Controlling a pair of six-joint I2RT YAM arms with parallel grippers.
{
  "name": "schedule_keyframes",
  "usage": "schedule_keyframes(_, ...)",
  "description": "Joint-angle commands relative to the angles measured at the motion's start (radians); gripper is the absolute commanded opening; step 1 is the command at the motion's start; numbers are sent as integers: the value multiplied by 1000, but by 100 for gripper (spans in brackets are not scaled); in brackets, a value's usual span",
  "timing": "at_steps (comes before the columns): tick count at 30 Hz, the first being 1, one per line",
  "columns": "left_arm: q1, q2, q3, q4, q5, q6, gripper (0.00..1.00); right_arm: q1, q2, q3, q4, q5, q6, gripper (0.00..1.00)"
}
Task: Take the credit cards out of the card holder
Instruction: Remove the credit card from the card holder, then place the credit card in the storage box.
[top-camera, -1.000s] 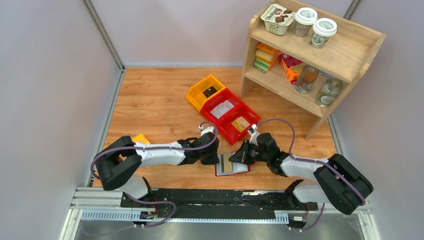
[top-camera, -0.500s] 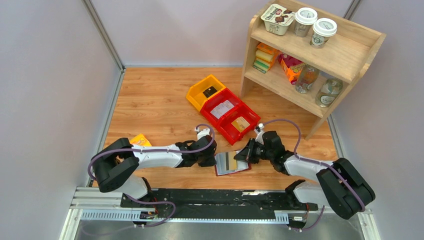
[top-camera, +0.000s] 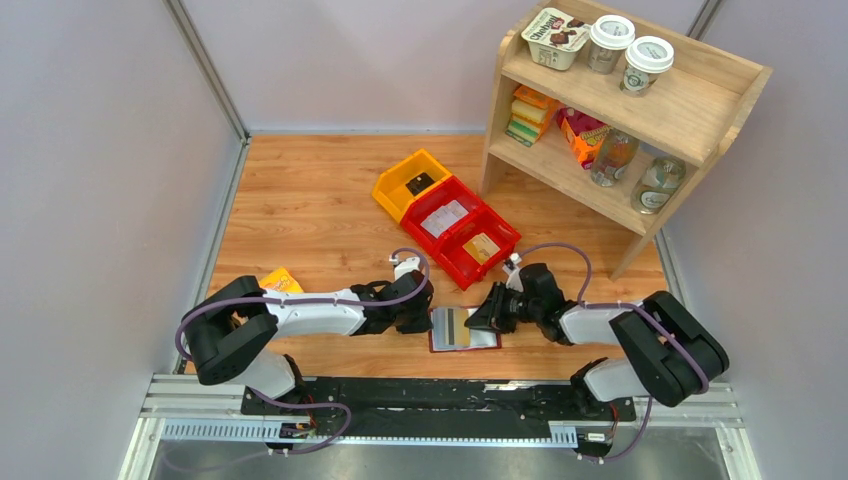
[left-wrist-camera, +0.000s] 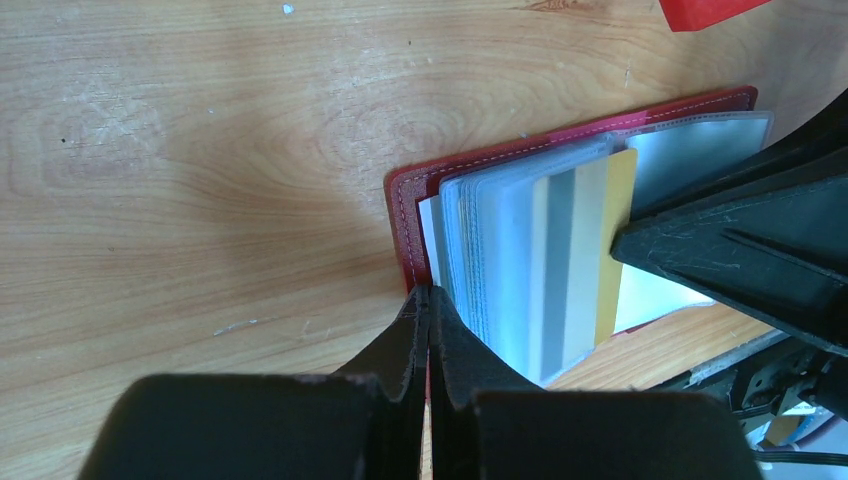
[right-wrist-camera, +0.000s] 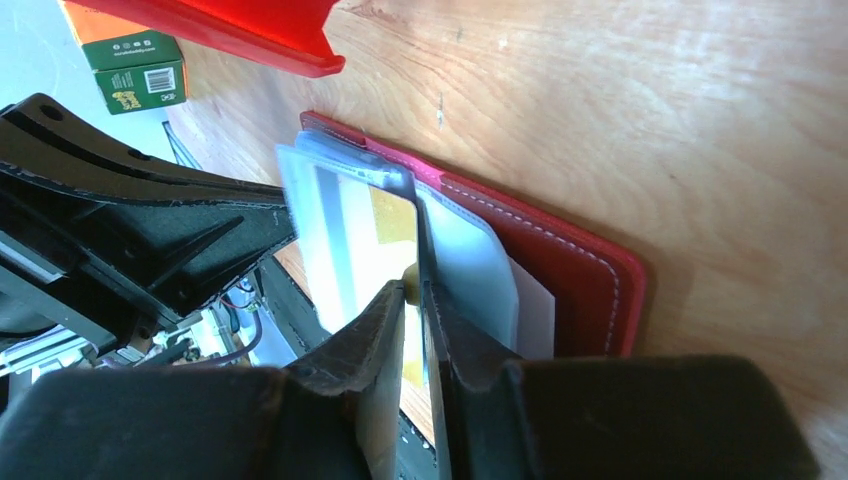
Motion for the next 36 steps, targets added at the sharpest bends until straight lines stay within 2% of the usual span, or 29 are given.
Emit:
schedule_keyframes(1, 4, 3, -20, -99, -36, 25, 0, -4, 43, 20, 79, -30, 7, 23)
schedule_keyframes(3, 4, 4, -20, -97, -36, 25, 0, -4, 63, 23, 97, -41, 12, 27)
schedule_keyframes(6, 4, 7, -20, -96, -36, 25, 0, -4, 79, 25, 113, -45, 15, 26)
schedule_keyframes(11, 10, 9, -23, -103, -41, 33, 0, -5, 64, 22, 102, -47, 13, 2)
schedule_keyframes(14, 29, -3, -31, -123, -45, 37, 0, -17, 18, 20, 46, -36, -2, 0)
schedule_keyframes(25, 53, -13, -38, -140, -56, 65, 0, -51, -185, 117, -430, 105, -140, 0)
schedule_keyframes(32, 67, -92, -35, -181, -117, 99, 1, -50, -357, 253, -740, 226, -261, 0)
schedule_keyframes(35, 70, -161, -32, -217, -148, 113, 7, -42, -407, 331, -850, 272, -310, 0)
schedule_keyframes(36, 72, -178, -32, -229, -162, 114, 14, -36, -414, 367, -888, 295, -333, 0)
